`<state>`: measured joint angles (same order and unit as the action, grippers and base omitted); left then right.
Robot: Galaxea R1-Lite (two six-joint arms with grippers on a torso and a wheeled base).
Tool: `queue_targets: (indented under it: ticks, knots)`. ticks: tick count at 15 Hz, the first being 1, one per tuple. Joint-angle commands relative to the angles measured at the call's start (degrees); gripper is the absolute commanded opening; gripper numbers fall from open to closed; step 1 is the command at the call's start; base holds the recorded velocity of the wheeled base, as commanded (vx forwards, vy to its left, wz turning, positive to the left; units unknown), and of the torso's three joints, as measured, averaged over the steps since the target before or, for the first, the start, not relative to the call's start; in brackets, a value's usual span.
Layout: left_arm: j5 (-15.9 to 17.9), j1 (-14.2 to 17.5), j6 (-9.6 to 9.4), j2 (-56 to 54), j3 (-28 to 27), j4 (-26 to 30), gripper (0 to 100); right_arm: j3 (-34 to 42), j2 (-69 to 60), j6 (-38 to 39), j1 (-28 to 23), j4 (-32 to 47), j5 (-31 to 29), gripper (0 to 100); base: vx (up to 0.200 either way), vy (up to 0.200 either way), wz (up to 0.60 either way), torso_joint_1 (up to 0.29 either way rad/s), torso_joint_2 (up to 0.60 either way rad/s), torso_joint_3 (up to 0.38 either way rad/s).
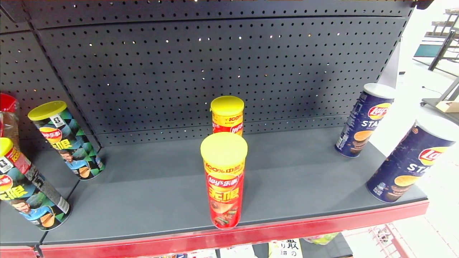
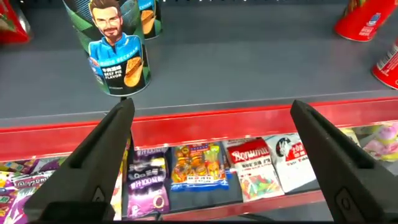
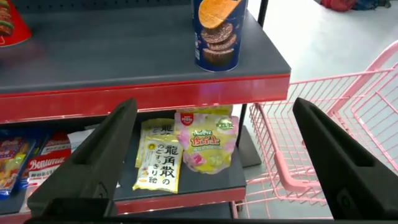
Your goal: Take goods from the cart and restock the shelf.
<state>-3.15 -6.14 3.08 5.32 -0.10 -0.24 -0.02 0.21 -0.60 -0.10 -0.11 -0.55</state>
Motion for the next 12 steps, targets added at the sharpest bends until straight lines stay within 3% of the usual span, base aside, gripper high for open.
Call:
queue_targets:
  ticks: [1,3,6,8,12]
  knots:
    - [0.0,0.0,0.08,0.2,0.0,0.0,100,0.0,-0.2,0.1,0.0,0.0,-0.1,100,0.0,0.0,0.0,0.0,0.0,0.0]
    - [0.2,0.0,-0.45,0.2,0.0,0.0,100,0.0,-0.2,0.1,0.0,0.0,-0.1,100,0.0,0.0,0.0,0.0,0.0,0.0]
    - [0.6,0.0,-1.59,0.2,0.0,0.1,100,0.0,-0.2,0.1,0.0,0.0,-0.1,100,0.0,0.0,0.6,0.001,0.0,0.001]
    - [0.9,0.0,-2.64,0.2,0.0,0.1,100,0.0,-0.2,0.1,0.0,0.0,0.0,100,0.0,0.0,0.0,0.0,0.0,0.0]
    - [0.9,0.0,-2.82,0.2,0.0,0.2,100,0.0,-0.2,0.1,0.0,0.0,0.0,100,0.0,0.0,0.0,0.0,0.0,0.0]
